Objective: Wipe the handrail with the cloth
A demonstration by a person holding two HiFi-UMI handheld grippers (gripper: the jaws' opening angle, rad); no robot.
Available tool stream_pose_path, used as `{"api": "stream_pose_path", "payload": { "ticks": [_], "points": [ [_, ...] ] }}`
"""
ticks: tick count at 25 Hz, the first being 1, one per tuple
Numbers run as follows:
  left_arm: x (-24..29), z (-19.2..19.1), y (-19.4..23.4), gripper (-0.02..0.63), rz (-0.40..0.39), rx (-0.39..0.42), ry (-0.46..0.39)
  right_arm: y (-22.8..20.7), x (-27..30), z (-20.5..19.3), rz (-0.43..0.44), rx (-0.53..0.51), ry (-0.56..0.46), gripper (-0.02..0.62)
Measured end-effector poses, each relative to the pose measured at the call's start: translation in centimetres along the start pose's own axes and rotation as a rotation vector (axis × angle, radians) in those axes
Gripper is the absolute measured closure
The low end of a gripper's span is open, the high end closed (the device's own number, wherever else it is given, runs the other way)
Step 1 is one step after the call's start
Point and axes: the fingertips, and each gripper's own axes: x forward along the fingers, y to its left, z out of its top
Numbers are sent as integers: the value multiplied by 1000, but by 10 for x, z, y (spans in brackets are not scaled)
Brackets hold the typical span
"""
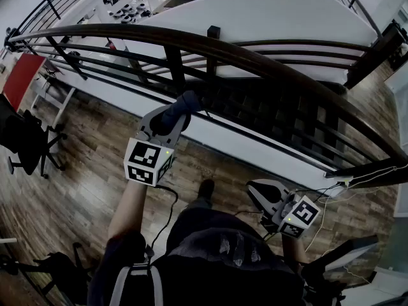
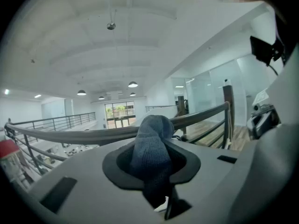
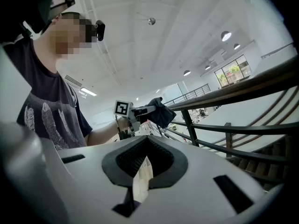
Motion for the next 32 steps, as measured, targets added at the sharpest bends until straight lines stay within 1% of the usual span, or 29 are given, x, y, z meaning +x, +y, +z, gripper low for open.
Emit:
{"api": "stream_pose_path", "payload": {
  "ticks": [3,6,9,11,13,15,17,20,21,22,24,25,26,28,30,32],
  "points": [
    [53,34,90,511,129,103,7,-20,44,31,6,-14,5,591],
    [106,46,159,511,209,164,47,-33,74,31,12,-14,16,591],
    [161,39,213,511,268,203,165,-49,85,33,25,-2,-3,591],
    [195,28,235,511,293,247,257,-63,85,36,19,2,-6,591],
    [221,17,253,511,298,300,337,-74,89,41,4,17,-7,591],
    [237,12,271,511,287,317,387,-81,97,47,-7,31,-4,591],
    [248,10,276,511,260,297,407,-87,100,52,-17,32,-2,591],
    [264,5,269,511,228,284,439,-100,95,57,-32,42,-8,591],
    [268,3,264,511,216,266,453,-106,91,58,-41,53,-11,591],
    [270,3,259,511,195,225,460,-110,88,58,-51,59,-10,591],
    [273,5,245,511,136,115,450,-115,79,53,-66,49,3,591],
    [273,7,240,511,123,93,447,-115,75,50,-73,46,8,591],
    [273,8,235,511,120,97,449,-115,71,49,-81,48,6,591],
    [274,9,220,511,103,95,450,-114,62,50,-95,59,-13,591],
    [276,12,195,511,67,47,440,-115,46,49,-107,64,-21,591],
    [277,18,164,511,34,-4,430,-119,20,41,-112,33,-13,591]
  ]
}}
